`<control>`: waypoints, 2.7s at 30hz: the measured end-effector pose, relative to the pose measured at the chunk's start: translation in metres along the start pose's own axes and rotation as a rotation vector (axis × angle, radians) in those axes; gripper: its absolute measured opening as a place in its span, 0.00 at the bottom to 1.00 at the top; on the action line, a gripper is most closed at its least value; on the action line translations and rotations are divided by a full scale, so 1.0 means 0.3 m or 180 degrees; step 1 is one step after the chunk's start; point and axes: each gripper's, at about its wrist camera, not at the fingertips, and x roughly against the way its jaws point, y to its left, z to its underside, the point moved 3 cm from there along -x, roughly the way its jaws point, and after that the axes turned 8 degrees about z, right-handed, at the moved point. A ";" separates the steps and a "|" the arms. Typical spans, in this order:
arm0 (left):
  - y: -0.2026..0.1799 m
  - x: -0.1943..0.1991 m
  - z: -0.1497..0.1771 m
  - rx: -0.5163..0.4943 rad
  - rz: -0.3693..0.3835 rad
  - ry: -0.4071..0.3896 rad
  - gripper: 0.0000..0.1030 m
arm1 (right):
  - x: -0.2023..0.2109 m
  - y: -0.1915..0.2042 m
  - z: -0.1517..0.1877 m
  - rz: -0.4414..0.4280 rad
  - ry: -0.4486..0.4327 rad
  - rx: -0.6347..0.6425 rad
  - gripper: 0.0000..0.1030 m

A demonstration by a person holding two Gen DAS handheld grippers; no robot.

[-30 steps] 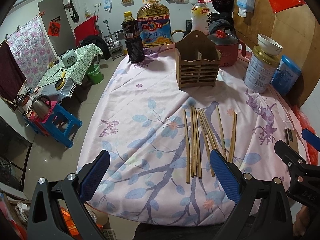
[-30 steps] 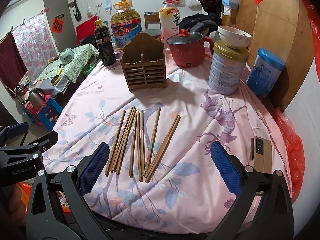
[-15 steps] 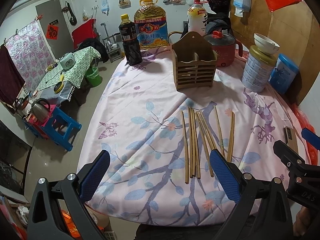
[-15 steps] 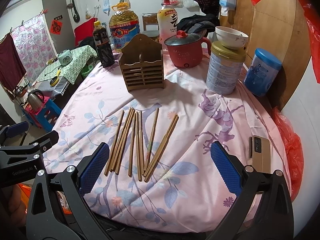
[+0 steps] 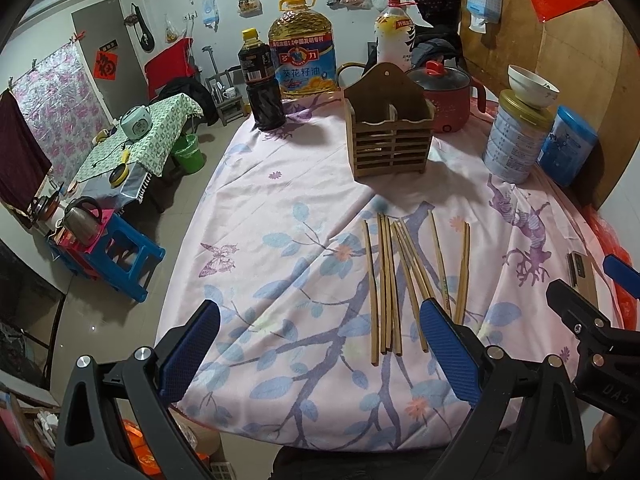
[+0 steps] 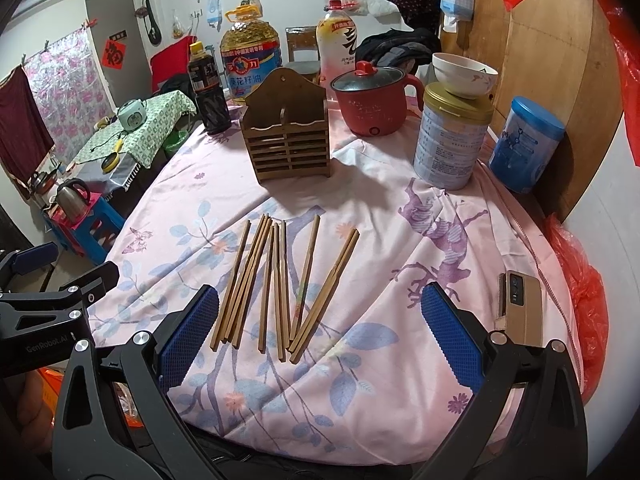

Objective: Organize utensils

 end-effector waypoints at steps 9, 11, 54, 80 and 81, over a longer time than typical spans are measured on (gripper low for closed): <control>0.000 0.000 0.001 -0.0004 -0.0005 0.0004 0.95 | -0.001 -0.001 0.000 -0.0007 -0.0001 0.0007 0.95; 0.000 0.000 0.008 -0.0001 -0.0008 0.0004 0.95 | -0.001 -0.001 0.000 -0.0005 -0.0001 0.0003 0.95; 0.077 -0.523 0.350 -0.0101 0.0322 0.0811 0.96 | -0.195 -0.212 0.293 0.0216 0.0925 -0.0506 0.95; 0.248 -0.369 0.422 0.0530 -0.0288 0.1105 0.95 | -0.486 0.061 0.284 -0.0193 0.0755 0.0314 0.93; 0.245 -0.375 0.412 0.0483 -0.0250 0.1099 0.95 | -0.490 0.055 0.284 -0.0133 0.0746 0.0268 0.93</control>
